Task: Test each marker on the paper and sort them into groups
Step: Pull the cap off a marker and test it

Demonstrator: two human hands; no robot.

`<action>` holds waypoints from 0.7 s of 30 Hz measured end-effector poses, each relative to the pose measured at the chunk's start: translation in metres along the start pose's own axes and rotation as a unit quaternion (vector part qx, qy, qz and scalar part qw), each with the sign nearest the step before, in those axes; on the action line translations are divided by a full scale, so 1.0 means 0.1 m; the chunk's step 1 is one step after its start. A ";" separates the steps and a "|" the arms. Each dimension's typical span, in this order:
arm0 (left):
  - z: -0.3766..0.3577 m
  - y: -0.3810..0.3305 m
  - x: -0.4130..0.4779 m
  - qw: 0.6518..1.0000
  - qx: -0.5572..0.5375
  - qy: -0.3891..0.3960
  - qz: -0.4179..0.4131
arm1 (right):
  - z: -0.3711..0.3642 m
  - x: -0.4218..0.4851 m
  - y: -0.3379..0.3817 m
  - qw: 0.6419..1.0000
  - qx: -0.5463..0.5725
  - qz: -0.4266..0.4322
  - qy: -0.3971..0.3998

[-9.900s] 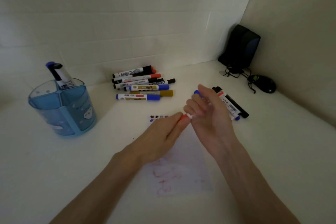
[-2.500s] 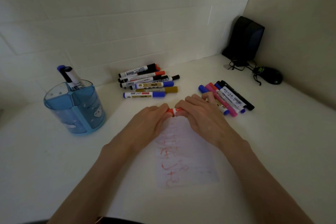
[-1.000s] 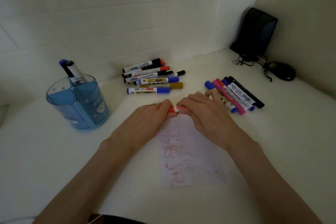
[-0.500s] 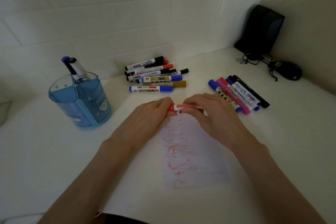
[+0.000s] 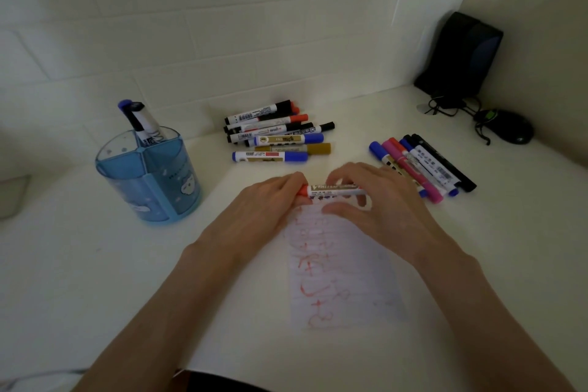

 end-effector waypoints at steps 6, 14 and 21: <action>0.01 0.01 0.00 1.000 0.001 0.008 0.002 | -0.02 0.01 0.14 0.997 -0.055 0.037 -0.034; 0.03 -0.02 -0.02 1.000 -0.001 0.011 0.004 | -0.05 -0.03 0.27 0.986 -0.140 0.063 -0.059; 0.02 -0.01 -0.01 1.000 0.019 0.005 -0.007 | -0.19 0.03 0.26 0.985 -0.154 0.064 -0.047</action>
Point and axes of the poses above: each hand's wrist, its own x-axis towards the middle knuckle, its own z-axis out of the back of the hand, y = z × x, the point moved 6 cm from there along x, towards the middle knuckle, and after that the axes turned 12 degrees about y, right-handed, at the moved point
